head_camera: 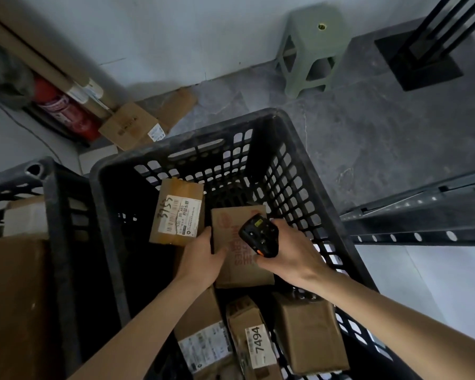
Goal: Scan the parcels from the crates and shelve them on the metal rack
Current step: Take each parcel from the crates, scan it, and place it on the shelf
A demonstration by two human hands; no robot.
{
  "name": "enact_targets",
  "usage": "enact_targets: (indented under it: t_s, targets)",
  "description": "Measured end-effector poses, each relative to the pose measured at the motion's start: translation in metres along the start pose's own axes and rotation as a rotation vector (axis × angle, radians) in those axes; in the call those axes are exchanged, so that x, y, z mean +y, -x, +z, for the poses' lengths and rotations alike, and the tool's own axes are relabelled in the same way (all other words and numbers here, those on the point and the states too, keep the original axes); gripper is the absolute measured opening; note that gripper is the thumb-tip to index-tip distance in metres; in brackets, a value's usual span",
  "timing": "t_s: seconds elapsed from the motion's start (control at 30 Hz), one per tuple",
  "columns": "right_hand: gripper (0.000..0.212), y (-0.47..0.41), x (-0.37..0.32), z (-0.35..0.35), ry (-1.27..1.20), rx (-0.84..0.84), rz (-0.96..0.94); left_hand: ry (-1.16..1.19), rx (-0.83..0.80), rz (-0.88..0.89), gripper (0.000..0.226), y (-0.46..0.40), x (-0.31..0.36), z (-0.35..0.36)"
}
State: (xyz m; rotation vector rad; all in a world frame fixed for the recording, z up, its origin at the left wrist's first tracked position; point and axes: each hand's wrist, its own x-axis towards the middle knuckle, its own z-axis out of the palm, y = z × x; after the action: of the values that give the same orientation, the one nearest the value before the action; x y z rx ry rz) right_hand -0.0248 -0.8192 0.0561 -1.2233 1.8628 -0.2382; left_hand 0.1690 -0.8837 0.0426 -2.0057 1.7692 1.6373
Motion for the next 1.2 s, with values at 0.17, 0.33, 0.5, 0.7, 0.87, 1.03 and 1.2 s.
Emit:
enact_targets:
  t_s: [0.17,0.33,0.5,0.7,0.87,1.03,1.2]
  targets:
    - [0.066,0.006,-0.001,-0.001,-0.046,0.019,0.006,0.035,0.019,0.002,0.045,0.004,0.0,-0.002]
    - [0.075,0.025,-0.016,-0.025,-0.11,0.088,-0.01,0.107,0.043,0.045,0.048,0.02,0.012,-0.01]
    - [0.071,0.061,-0.051,-0.056,-0.145,0.174,-0.06,0.218,0.05,0.089,0.042,0.051,0.039,-0.034]
    - [0.073,0.122,-0.1,-0.088,-0.183,0.293,-0.132,0.498,0.107,0.159,0.024,0.111,0.074,-0.077]
    - [0.075,0.186,-0.134,-0.107,-0.162,0.387,-0.151,0.549,0.113,0.246,0.021,0.173,0.105,-0.114]
    - [0.076,0.263,-0.174,-0.133,-0.091,0.465,-0.223,0.538,0.186,0.323,0.035,0.25,0.131,-0.149]
    - [0.079,0.346,-0.202,-0.15,-0.067,0.518,-0.292,0.564,0.174,0.457,0.033,0.333,0.146,-0.165]
